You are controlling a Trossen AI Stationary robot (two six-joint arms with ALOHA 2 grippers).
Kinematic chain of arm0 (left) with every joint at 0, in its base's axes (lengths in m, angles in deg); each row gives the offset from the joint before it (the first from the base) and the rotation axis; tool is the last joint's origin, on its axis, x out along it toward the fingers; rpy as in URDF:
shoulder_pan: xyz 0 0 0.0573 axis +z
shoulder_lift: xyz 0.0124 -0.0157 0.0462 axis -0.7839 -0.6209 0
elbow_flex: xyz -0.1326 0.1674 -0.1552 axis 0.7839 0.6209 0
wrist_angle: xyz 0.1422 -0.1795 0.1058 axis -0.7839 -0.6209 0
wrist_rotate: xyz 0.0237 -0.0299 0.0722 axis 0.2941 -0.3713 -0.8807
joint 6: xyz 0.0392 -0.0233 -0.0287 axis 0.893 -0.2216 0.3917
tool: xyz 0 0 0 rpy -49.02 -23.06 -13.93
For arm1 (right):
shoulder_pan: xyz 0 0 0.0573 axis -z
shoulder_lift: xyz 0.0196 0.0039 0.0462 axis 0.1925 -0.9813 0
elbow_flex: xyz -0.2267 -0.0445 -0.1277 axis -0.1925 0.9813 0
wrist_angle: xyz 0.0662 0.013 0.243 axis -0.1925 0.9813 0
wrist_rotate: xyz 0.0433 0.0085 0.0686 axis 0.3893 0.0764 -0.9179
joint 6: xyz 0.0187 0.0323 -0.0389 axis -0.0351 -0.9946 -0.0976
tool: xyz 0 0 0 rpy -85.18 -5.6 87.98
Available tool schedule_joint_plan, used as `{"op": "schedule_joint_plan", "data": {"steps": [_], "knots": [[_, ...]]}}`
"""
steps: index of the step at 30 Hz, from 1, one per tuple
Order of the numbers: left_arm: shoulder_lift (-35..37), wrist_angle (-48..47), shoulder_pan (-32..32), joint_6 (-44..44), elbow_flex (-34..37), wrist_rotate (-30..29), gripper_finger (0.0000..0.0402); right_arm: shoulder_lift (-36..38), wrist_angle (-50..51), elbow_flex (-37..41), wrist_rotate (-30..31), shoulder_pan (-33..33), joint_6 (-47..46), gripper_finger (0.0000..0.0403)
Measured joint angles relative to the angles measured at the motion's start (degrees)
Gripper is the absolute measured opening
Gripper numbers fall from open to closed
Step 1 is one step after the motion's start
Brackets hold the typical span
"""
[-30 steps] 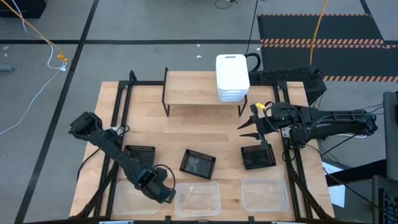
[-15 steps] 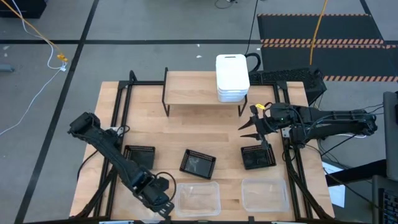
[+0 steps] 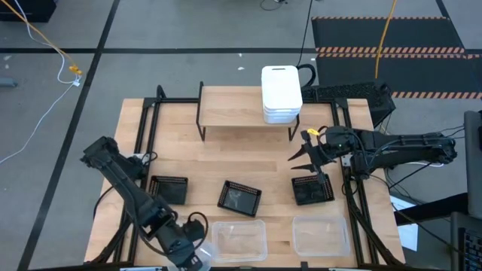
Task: Stack baskets on shelf by color
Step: Put the left transparent bin on the shelf
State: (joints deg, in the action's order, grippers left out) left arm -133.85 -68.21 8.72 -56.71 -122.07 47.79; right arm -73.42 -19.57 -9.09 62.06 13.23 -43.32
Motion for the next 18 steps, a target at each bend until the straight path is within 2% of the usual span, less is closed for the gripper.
{"op": "schedule_joint_plan", "data": {"steps": [4,7,10,12,14,18], "knots": [[0.0,-4.8,2.3,10.6,-5.7,0.0,0.0003,0.0,-0.7,0.0,0.0,0.0,0.0,0.0129],[0.0,-9.6,4.9,24.9,-10.0,-1.0,0.0002,0.0,-1.3,0.0,0.0,0.0,0.2,0.0129],[0.0,-18.8,7.8,41.0,-15.7,-5.9,0.0003,0.0,-2.3,0.0,0.0,0.0,0.2,0.0129],[0.0,-25.5,10.0,51.3,-19.8,-12.5,0.0005,0.0,-2.9,0.0,0.0,0.0,0.2,0.0129],[0.0,-30.2,12.5,60.0,-23.5,-22.0,0.0006,0.0,-3.0,0.0,0.0,0.0,0.7,0.0129],[0.1,-35.4,17.7,71.6,-29.8,-46.8,0.0007,0.0,-2.9,0.0,0.0,0.0,1.1,0.0129]]}}
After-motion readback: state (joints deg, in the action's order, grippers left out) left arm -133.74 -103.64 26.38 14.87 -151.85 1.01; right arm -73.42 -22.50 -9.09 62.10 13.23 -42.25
